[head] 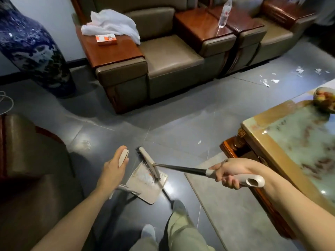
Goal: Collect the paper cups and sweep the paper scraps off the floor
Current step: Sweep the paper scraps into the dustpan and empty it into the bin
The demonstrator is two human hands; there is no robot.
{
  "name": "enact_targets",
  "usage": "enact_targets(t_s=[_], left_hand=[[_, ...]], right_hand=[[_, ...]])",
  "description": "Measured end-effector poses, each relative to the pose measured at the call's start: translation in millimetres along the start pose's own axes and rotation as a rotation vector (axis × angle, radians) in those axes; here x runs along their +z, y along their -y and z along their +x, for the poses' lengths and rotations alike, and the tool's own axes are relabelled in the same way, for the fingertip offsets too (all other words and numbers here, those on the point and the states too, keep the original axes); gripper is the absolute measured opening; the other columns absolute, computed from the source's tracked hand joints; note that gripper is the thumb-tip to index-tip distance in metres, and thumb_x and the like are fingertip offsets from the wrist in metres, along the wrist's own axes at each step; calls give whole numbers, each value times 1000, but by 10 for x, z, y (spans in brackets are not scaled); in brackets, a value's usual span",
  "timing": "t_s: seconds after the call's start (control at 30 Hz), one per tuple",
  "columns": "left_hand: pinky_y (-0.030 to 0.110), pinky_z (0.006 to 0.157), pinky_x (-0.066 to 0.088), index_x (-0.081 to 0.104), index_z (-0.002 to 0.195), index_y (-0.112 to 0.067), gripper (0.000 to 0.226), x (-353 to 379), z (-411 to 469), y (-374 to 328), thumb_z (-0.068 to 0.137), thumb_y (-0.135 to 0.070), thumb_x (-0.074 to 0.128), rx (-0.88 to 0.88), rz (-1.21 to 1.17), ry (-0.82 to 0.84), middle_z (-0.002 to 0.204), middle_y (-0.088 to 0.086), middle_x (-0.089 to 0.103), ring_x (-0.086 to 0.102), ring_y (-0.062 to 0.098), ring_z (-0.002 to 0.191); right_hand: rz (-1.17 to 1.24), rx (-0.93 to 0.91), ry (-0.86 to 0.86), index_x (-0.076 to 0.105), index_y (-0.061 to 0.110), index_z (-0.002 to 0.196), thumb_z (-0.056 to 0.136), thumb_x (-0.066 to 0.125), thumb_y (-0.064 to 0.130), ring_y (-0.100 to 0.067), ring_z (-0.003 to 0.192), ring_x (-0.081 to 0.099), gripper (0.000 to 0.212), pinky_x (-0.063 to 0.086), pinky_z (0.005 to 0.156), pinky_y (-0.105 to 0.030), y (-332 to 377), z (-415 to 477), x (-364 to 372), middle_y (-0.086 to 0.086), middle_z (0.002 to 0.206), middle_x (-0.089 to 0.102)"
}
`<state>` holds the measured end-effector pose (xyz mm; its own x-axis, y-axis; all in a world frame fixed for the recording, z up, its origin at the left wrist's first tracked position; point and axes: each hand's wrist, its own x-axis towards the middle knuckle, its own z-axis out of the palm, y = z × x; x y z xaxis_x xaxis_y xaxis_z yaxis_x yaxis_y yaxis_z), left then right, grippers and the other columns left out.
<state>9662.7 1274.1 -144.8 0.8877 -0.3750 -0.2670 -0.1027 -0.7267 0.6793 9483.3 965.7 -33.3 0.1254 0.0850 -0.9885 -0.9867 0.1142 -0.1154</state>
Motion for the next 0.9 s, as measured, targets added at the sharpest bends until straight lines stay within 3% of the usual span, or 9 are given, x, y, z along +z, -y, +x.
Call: enact_targets(t_s=[0.1, 0.3, 0.43, 0.6, 0.73, 0.83, 0.9], left_hand=[[39, 76, 48, 40, 129, -43, 34, 6, 83, -45, 97, -33, 47, 30, -9, 14, 97, 8, 59, 57, 27, 83], [42, 84, 48, 35, 124, -53, 33, 88, 488, -358, 97, -37, 45, 99, 0, 71, 112, 3, 58, 57, 27, 98], [33, 79, 42, 37, 121, -55, 31, 256, 862, -727, 97, -37, 46, 153, -21, 107, 109, -2, 59, 55, 16, 91], [34, 79, 43, 38, 127, -50, 33, 524, 1484, -1277, 98, -36, 45, 186, 43, 207, 108, 0, 60, 55, 20, 92], [36, 82, 45, 37, 132, -44, 36, 752, 2013, -1680, 99, -34, 44, 258, 150, 285, 112, 3, 62, 56, 26, 94], [33, 82, 43, 33, 137, -41, 38, 927, 2351, -1974, 100, -35, 41, 318, 245, 338, 114, 2, 61, 54, 20, 92], [35, 82, 44, 32, 138, -41, 39, 1015, 2511, -2144, 100, -35, 40, 337, 285, 361, 112, 4, 61, 51, 17, 87]], right_hand=[[84, -70, -51, 42, 12, 135, 92, 37, -4, -6, 29, 39, 46, 35, 30, -14, -58, -105, -109, 0, 48, 38], [279, -145, -199, 42, 5, 117, 93, 32, -3, -7, 26, 35, 27, 30, 28, -11, 139, -26, -625, -2, 46, 35], [193, -223, -442, 51, 0, 89, 94, 37, -2, -9, 24, 35, 14, 31, 29, -13, 332, 167, -950, -2, 38, 40], [72, -227, -626, 56, -1, 101, 92, 41, 3, -12, 28, 38, 18, 35, 35, -16, 531, 453, -1522, -4, 42, 45], [175, -186, -587, 52, 4, 114, 92, 40, -2, -11, 27, 39, 26, 35, 34, -15, 639, 669, -1852, -5, 45, 45], [307, -149, -463, 52, 5, 98, 92, 38, -1, -9, 30, 38, 17, 34, 33, -15, 749, 775, -1740, -3, 46, 45], [298, -117, -404, 54, 6, 98, 93, 39, 1, -10, 34, 41, 17, 36, 35, -17, 859, 817, -1525, -3, 53, 48]])
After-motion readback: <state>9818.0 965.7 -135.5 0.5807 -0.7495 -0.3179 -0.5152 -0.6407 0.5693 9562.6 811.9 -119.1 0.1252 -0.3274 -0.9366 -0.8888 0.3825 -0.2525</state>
